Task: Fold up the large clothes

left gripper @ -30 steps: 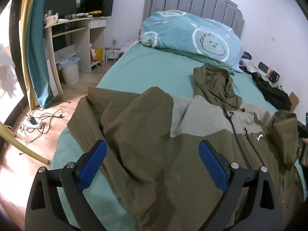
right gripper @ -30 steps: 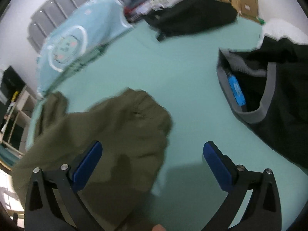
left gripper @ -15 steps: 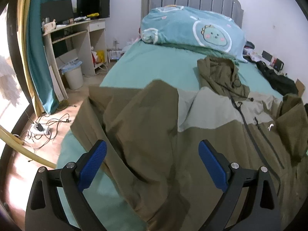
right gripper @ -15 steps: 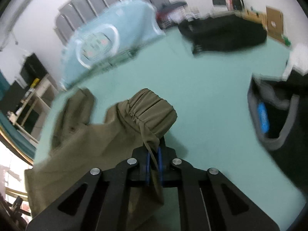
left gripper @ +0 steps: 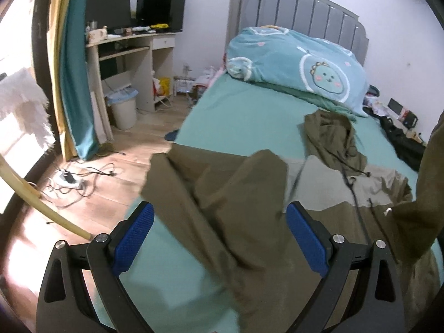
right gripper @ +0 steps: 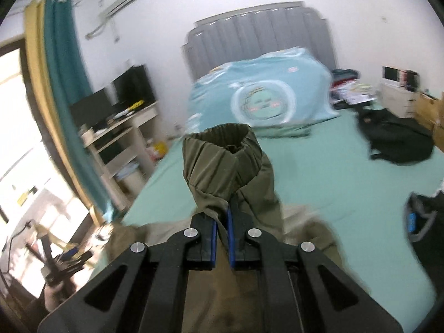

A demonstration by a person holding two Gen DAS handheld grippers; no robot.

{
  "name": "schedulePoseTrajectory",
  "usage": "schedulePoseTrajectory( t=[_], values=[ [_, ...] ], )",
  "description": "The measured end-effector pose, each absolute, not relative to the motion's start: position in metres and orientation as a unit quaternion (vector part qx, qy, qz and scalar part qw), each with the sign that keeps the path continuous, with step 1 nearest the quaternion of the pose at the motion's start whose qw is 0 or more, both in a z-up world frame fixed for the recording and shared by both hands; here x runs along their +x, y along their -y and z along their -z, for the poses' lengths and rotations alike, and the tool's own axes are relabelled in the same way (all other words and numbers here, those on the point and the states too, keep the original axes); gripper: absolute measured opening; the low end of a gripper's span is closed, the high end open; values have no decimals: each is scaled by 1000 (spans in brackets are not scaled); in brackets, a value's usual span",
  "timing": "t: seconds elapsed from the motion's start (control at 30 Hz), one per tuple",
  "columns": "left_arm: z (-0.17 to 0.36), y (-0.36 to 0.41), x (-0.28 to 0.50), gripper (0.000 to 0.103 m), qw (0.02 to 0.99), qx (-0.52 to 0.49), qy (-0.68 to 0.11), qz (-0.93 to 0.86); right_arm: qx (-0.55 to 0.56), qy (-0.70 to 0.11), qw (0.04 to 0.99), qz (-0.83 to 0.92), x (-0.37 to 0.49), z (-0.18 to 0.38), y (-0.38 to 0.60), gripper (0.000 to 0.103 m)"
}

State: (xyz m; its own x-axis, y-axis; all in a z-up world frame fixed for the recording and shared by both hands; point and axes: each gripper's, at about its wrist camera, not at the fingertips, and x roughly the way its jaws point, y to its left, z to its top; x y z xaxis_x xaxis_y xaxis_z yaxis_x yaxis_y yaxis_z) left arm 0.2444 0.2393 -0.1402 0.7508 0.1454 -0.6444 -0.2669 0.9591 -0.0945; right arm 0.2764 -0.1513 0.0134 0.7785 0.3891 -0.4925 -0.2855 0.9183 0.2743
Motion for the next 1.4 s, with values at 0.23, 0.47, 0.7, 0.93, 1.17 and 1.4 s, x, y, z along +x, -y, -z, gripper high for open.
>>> schedulePoseTrajectory(
  t=[0.23,0.47,0.7,0.93,1.17,1.4],
  values=[
    [133,-285,219,98,922,-130,-342,-128,87,-381,890,-235,251,73,38,10],
    [125,-318,204,98,915,-186,-332,-132,99,-492,823,-266,206,168,8,42],
    [125,-266,218,98,917,-194,-345,-44,135,-487,826,-252,180,158,86,75],
    [122,-175,227,98,912,-183,-360,71,130,-440,864,-209,162,129,165,87],
    [174,-128,253,98,883,-162,-437,60,139,-417,889,-128,203,132,234,87],
    [228,-60,221,61,843,-120,-508,126,116,-420,897,-76,257,152,285,87]
  ],
)
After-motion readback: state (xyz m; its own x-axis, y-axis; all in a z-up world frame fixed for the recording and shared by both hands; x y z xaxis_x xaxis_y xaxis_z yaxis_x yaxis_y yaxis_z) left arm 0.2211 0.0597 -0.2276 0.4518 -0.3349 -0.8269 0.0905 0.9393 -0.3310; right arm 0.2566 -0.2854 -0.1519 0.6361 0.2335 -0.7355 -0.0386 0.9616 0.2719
